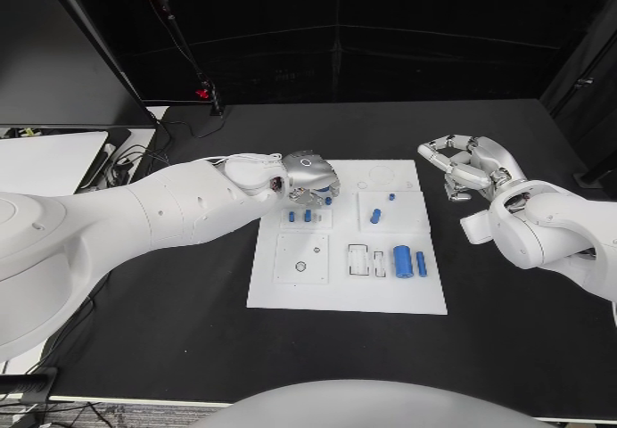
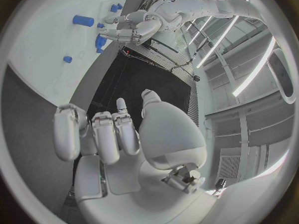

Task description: Assemble the parts on the task board

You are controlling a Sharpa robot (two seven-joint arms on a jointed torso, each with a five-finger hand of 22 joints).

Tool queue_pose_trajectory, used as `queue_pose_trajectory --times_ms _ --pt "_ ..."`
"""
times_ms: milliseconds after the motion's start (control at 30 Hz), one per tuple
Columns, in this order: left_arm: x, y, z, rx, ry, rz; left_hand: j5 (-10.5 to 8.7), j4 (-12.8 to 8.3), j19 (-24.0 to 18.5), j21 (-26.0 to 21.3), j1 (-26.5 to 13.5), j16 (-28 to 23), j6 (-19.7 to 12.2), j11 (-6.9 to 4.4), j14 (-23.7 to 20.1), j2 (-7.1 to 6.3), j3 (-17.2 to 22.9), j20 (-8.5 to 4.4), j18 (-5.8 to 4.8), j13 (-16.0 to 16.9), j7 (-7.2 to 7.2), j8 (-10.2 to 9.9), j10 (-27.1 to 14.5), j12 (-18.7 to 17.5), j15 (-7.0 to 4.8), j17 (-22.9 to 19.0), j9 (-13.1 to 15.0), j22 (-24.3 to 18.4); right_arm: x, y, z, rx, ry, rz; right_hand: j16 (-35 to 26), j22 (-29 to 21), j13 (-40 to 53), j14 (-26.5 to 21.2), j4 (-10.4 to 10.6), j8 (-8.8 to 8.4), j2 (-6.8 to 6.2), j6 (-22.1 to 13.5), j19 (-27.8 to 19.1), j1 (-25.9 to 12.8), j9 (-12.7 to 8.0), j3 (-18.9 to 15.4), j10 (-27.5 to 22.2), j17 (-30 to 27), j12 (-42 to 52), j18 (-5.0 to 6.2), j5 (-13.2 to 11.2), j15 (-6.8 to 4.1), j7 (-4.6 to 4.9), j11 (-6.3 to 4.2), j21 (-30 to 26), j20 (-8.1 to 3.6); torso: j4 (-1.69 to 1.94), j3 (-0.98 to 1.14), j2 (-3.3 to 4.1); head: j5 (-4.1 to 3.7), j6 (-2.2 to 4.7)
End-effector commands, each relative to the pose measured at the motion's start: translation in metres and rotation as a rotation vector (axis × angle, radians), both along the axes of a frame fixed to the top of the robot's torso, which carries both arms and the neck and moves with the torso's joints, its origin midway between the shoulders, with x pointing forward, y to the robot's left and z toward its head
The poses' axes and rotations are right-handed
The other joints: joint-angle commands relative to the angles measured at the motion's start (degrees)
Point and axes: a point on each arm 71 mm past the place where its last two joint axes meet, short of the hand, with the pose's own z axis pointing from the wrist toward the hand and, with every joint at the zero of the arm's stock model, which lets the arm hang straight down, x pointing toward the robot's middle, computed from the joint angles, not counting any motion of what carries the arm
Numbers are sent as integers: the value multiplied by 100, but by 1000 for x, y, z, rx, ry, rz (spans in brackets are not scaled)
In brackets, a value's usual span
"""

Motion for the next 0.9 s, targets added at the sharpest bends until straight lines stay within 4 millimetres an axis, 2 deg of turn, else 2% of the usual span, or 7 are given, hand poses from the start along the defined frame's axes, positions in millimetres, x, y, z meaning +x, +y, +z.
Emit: queue_pose_trajectory --times_ms 33,267,900 --pt "1 -1 1 9 -9 5 24 5 618 18 91 5 65 7 591 0 57 -41 -82 -11 2 -25 54 -36 -50 1510 -8 1508 0 1 1 4 -4 5 14 1137 1506 605 7 33 60 -21 -18 11 -5 -30 586 1510 14 104 34 36 389 42 -27 18 2 3 -3 -5 -9" --pt "3 -3 -2 27 2 11 46 15 559 -42 147 5 142 -6 591 16 194 -49 -63 -12 -12 -42 119 -76 -59 1510 -18 1482 0 3 1 5 -6 7 14 1138 1506 605 4 36 65 -21 -16 15 -7 -30 586 1510 14 103 43 36 389 42 -24 19 -6 0 -1 9 -26" --pt "4 -3 -7 68 20 14 11 40 568 -34 61 5 271 -7 591 -23 315 -62 -66 -14 -13 -64 297 -127 -64 1510 -27 1486 0 3 1 6 -4 7 14 1140 1506 605 1 41 71 -19 -12 21 -9 -30 586 1510 14 102 55 36 388 41 -20 18 -1 4 -1 -30 -63"
